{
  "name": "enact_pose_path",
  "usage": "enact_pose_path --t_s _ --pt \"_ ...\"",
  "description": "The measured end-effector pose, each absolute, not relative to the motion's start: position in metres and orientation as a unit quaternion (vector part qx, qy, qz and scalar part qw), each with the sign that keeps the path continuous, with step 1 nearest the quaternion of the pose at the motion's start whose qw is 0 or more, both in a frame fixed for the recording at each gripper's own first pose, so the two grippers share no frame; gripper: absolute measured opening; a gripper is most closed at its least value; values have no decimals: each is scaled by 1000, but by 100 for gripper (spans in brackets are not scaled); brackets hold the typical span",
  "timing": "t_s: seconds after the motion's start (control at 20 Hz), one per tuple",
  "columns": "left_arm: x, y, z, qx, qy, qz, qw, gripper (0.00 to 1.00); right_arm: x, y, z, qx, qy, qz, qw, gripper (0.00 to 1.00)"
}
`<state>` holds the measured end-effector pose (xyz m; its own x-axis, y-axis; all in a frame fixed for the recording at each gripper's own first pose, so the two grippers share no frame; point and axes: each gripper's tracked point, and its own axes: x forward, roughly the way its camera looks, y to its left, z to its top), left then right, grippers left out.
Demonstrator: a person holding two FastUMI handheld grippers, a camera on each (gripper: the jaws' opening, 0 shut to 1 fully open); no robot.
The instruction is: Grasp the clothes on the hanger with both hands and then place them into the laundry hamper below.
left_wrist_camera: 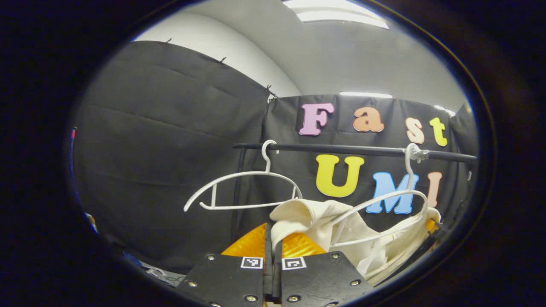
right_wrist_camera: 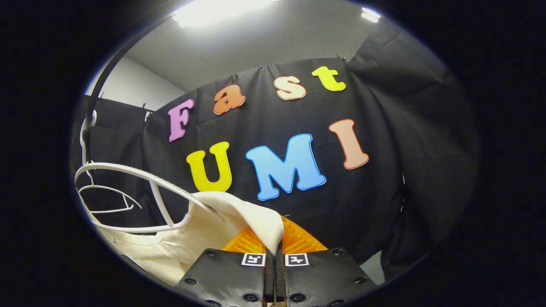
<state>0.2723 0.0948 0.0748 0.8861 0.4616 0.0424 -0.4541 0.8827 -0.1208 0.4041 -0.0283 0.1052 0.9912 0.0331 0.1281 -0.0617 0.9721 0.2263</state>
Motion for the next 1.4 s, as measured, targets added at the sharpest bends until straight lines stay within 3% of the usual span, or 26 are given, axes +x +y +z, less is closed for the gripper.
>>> enact_pose_path --t_s 0.45,0.6,1.05,1.4 --pt "280 88 53 -93 -19 234 967 1 401 -45 85 85 -65 7 994 3" --pt "285 87 40 -159 -15 209 965 1 411 -52 59 131 -23 3 991 0" --pt "264 105 30 -312 -28 164 935 0 394 -42 42 109 -8 27 994 2" --pt "242 137 -1 -287 16 217 933 1 378 -25 27 99 5 48 994 2"
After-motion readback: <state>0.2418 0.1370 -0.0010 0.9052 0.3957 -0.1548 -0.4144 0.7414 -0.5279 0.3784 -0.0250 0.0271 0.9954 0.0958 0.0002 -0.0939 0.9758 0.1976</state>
